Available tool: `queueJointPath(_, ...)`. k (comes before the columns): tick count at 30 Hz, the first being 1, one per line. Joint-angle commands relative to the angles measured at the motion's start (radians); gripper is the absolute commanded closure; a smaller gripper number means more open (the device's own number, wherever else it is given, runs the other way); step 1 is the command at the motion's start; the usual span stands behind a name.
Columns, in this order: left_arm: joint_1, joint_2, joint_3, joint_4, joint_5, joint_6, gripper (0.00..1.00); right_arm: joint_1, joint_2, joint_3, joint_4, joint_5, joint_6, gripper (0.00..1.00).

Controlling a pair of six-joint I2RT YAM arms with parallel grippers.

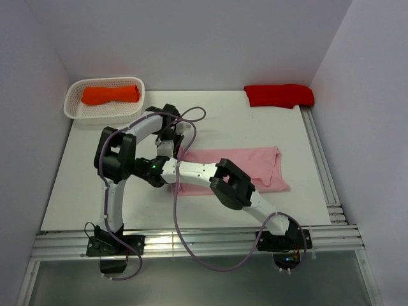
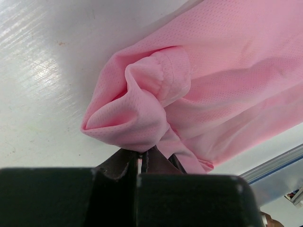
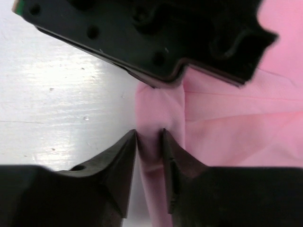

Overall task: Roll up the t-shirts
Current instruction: Roll the tshirt

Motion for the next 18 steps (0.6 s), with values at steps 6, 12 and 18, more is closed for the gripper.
queueJointPath(6,-0.010,0.018,0.076,-0.031,-0.002,-0.037,0.94,0.021,-0.008,-0.017,-0.125,0.003,0.098,0.82)
queueJointPath(12,-0.010,0.018,0.116,-0.039,0.028,-0.032,0.76,0.018,-0.146,-0.221,0.099,-0.053,0.091,0.96)
queueJointPath(18,0.016,-0.017,0.178,-0.051,0.090,-0.017,0.44,-0.011,-0.365,-0.534,0.444,-0.156,0.089,1.00)
